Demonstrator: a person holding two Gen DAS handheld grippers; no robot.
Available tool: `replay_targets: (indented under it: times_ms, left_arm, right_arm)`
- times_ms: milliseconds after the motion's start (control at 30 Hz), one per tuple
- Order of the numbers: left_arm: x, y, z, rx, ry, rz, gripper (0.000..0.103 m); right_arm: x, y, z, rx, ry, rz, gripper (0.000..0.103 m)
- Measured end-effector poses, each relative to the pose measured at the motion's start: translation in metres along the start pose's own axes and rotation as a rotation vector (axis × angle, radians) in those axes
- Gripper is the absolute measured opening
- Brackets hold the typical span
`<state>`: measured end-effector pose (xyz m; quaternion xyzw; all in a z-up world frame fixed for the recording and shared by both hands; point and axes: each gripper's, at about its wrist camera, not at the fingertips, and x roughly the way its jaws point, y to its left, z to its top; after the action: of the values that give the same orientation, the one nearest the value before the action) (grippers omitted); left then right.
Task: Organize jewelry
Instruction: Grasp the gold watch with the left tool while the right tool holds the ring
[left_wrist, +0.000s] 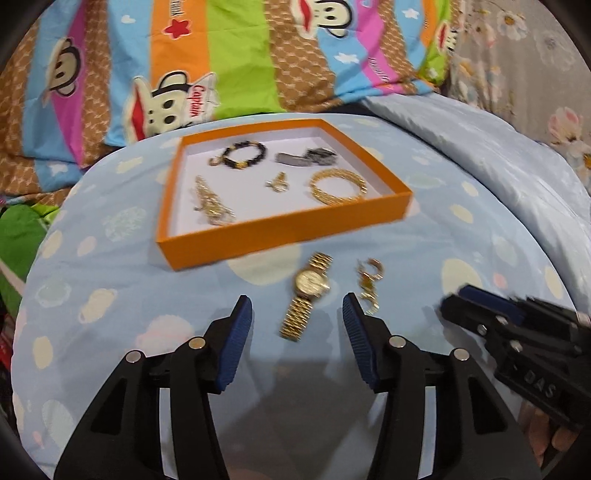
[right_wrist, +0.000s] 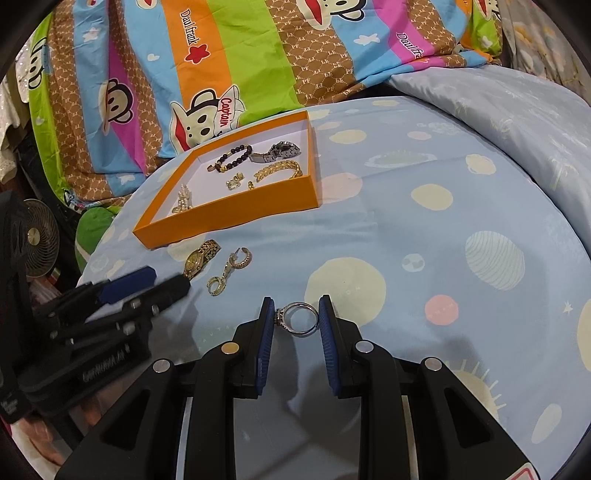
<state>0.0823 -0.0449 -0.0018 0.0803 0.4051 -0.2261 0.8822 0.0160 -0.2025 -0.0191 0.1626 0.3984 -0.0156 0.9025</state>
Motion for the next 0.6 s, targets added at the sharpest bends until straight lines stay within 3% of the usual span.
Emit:
replay_targets:
  times_ms: [133,333,500,600]
  left_arm:
    - [0.02,0.005,0.007,-0.019,0.056,-0.006,0.049]
    - [0.028,-0.008,0.014,0.017,0.055,0.015,0.049]
    - [0.026,-0.007,0.014,-0.013,0.041,-0.002,0.022]
    - [0.02,-0.006,0.011,-0.027,0.028,-0.008,0.022]
  right_arm:
    - [0.0,0.0,0.0,0.001,-0.001,0.0,0.024]
    - [0.0,-0.001,0.0,0.002,0.001,0.001,0.024]
    - [-0.001,-0.001,0.0,0.001,0.0,0.001,0.024]
    - [-0.002,0.0,0.0,-0.001,-0.005,0.004,0.024]
